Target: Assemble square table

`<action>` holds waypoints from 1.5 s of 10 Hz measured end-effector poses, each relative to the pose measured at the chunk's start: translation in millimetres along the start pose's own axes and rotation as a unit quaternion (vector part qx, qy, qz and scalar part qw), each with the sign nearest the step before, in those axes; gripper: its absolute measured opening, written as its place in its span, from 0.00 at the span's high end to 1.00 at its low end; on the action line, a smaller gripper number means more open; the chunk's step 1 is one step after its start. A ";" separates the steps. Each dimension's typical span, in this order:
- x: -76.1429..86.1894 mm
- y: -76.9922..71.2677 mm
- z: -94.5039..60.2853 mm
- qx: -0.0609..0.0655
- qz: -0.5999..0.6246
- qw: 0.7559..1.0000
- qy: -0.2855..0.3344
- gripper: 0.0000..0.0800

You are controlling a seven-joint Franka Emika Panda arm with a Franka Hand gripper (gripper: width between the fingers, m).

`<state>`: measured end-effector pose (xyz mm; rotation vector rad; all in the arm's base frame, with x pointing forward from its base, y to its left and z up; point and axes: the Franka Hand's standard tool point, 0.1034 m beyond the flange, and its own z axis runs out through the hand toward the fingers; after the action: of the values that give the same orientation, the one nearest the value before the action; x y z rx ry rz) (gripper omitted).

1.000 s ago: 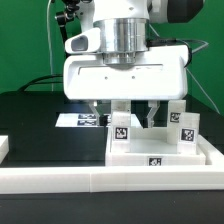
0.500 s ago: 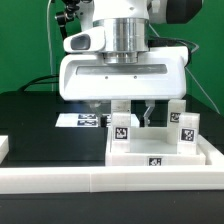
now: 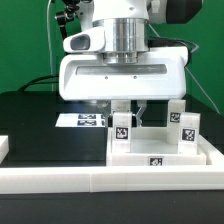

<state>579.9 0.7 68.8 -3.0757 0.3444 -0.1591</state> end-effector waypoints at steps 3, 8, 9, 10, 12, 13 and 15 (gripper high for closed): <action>-1.1 1.5 -0.3 -0.005 0.118 0.993 0.002 0.64; 2.2 22.5 -1.5 -0.020 0.274 0.961 0.012 0.63; 3.0 27.1 -2.3 -0.023 0.310 0.950 0.015 0.62; 3.5 31.3 -2.7 -0.026 0.320 0.947 0.017 0.62; 3.5 30.3 -3.2 -0.025 0.321 0.947 0.016 0.38; 3.4 27.2 -5.4 -0.023 0.320 0.947 0.014 0.38; 3.5 16.0 -10.5 -0.018 0.319 0.948 0.013 0.20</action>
Offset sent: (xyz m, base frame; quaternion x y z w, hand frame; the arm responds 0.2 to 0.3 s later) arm -0.0085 -0.0008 -0.0011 -0.0067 -0.0021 0.3089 0.9511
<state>578.7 -16.0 78.6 -2.8119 1.3136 -0.1642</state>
